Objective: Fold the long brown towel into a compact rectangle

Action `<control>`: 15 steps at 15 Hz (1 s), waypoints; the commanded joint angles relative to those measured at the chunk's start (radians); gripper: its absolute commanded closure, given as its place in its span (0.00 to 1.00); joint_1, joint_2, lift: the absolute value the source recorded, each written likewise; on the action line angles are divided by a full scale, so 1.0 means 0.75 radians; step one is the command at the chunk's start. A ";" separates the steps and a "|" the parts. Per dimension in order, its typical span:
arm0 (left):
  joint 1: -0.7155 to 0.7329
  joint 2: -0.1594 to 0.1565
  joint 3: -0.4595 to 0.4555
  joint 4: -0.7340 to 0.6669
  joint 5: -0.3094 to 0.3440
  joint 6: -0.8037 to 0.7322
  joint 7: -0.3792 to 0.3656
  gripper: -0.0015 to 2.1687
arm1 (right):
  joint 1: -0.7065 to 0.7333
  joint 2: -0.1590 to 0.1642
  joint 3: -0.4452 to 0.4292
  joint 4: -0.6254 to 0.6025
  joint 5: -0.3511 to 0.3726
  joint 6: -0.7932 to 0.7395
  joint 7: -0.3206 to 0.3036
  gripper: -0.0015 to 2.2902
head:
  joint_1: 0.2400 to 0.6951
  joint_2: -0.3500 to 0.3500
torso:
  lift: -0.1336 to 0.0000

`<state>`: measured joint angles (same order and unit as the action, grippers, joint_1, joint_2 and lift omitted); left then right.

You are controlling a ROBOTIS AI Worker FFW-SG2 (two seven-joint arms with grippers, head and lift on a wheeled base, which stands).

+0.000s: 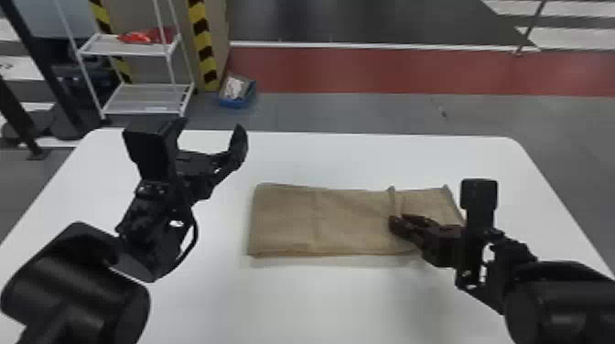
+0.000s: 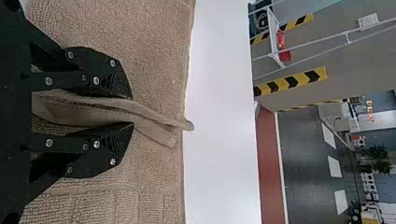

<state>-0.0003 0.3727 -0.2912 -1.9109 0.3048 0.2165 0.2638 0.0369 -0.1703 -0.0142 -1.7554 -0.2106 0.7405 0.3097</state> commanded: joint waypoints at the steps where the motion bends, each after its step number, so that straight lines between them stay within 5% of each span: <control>1: 0.006 0.000 0.004 -0.007 0.005 0.001 0.000 0.05 | 0.008 0.000 0.001 -0.012 -0.006 -0.002 -0.002 0.37 | 1.00 0.47 | 0.07; 6: 0.015 0.000 0.012 -0.017 0.017 0.001 0.000 0.05 | 0.016 -0.002 -0.001 -0.024 0.031 -0.002 -0.014 0.37 | 1.00 0.47 | 0.07; 15: 0.015 -0.002 0.010 -0.017 0.027 0.005 0.000 0.05 | 0.008 -0.010 0.086 -0.063 0.260 0.030 -0.041 0.37 | 1.00 0.46 | 0.07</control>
<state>0.0107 0.3713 -0.2839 -1.9244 0.3243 0.2203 0.2638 0.0449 -0.1761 0.0393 -1.8008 -0.0435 0.7564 0.2792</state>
